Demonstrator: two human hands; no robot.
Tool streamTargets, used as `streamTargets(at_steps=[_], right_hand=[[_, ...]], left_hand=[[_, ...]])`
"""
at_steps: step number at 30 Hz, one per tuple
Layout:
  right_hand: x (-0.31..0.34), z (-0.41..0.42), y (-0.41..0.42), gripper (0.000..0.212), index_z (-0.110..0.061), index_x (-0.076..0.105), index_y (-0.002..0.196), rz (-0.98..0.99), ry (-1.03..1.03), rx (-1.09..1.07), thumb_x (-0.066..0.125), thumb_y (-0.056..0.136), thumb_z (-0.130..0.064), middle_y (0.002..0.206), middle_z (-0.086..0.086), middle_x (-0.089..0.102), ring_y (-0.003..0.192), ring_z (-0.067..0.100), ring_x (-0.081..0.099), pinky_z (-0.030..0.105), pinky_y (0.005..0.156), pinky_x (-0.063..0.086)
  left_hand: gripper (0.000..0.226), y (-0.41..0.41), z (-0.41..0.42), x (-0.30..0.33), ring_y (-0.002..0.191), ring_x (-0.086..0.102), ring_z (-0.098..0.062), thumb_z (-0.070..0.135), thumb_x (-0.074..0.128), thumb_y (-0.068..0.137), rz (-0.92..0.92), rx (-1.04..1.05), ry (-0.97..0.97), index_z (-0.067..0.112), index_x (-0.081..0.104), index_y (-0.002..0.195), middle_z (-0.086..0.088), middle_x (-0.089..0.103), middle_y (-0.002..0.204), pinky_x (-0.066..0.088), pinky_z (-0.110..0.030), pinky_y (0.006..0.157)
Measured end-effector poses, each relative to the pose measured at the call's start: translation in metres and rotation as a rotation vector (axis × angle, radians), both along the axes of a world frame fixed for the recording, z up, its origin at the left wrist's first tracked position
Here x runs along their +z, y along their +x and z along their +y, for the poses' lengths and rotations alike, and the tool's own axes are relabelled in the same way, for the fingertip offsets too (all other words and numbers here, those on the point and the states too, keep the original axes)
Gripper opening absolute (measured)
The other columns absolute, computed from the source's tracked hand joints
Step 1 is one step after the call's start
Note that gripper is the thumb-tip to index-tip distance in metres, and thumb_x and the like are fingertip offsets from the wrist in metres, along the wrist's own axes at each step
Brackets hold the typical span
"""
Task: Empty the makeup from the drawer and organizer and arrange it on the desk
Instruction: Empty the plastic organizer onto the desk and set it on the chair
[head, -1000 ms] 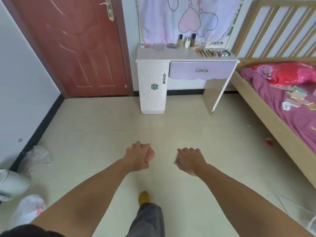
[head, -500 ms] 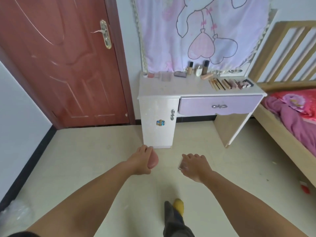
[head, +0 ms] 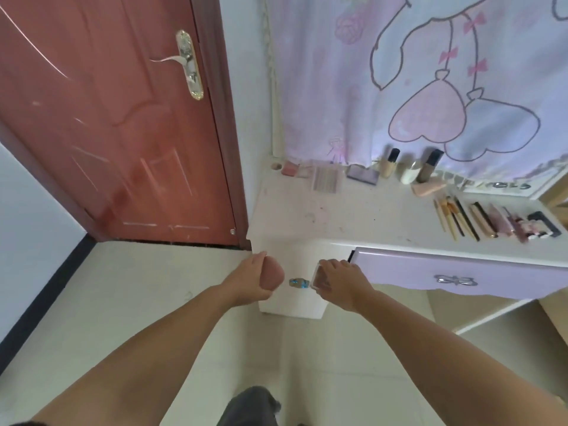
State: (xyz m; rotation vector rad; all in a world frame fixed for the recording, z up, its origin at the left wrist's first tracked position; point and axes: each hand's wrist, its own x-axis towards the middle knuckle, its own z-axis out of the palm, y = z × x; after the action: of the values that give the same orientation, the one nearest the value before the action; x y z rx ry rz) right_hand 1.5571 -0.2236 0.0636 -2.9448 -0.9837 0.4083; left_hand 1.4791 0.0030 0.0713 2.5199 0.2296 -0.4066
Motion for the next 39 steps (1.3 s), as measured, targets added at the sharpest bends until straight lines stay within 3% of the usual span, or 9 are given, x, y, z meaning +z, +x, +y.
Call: streamTargets(at_steps=[4,9,17,27,32,39], right_hand=[[-0.011,0.030,0.067,0.059,-0.014,0.035,0.138,0.048,0.051,-0.026,0.050,0.090,-0.045,0.136,0.006,0.045,0.120,0.027,0.045,0.037,0.096,0.035],[-0.028,0.074,0.148,0.059,-0.014,0.035,0.138,0.068,0.057,-0.093,0.048,0.090,-0.047,0.133,0.007,0.047,0.119,0.027,0.047,0.035,0.096,0.037],[-0.031,0.153,0.250,0.058,-0.017,0.034,0.139,0.085,0.051,-0.148,0.053,0.089,-0.041,0.140,0.003,0.042,0.123,0.026,0.043,0.037,0.099,0.036],[-0.048,0.157,0.267,0.056,-0.018,0.033,0.140,0.118,0.029,-0.141,0.052,0.090,-0.034,0.145,-0.002,0.036,0.133,0.020,0.035,0.034,0.106,0.029],[-0.044,0.150,0.263,0.067,-0.018,0.024,0.146,0.137,0.042,-0.211,0.054,0.090,-0.040,0.153,0.001,0.024,0.139,0.021,0.026,0.035,0.113,0.021],[-0.008,0.086,0.225,0.056,-0.017,0.029,0.145,-0.013,0.103,-0.488,0.042,0.096,-0.042,0.152,0.003,0.028,0.139,0.021,0.029,0.037,0.113,0.023]], left_hand=[[0.090,0.075,0.034,-0.013,0.130,0.036,-0.019,0.030,0.072,0.072,0.007,-0.010,-0.009,0.012,0.023,0.145,-0.003,0.032,0.145,0.038,-0.033,0.104],[0.093,0.170,0.076,-0.029,0.132,0.028,-0.023,0.037,0.067,0.077,0.049,-0.048,0.026,0.019,0.012,0.149,-0.006,0.026,0.143,0.035,-0.035,0.105],[0.087,0.301,0.117,-0.040,0.128,0.029,-0.030,0.041,0.062,0.079,0.084,-0.187,0.130,0.016,0.014,0.147,-0.012,0.028,0.139,0.033,-0.040,0.106],[0.084,0.329,0.088,-0.067,0.118,0.036,-0.027,0.055,0.058,0.082,0.014,-0.095,0.290,0.003,0.022,0.137,-0.012,0.033,0.132,0.038,-0.031,0.096],[0.086,0.329,0.087,-0.060,0.127,0.031,-0.028,0.061,0.049,0.084,0.020,-0.116,0.335,0.005,0.018,0.142,-0.014,0.027,0.141,0.037,-0.036,0.098],[0.057,0.338,0.029,-0.015,0.131,0.030,-0.027,0.042,0.044,0.093,-0.236,-0.436,0.325,0.012,0.028,0.139,-0.011,0.029,0.145,0.037,-0.038,0.099]])
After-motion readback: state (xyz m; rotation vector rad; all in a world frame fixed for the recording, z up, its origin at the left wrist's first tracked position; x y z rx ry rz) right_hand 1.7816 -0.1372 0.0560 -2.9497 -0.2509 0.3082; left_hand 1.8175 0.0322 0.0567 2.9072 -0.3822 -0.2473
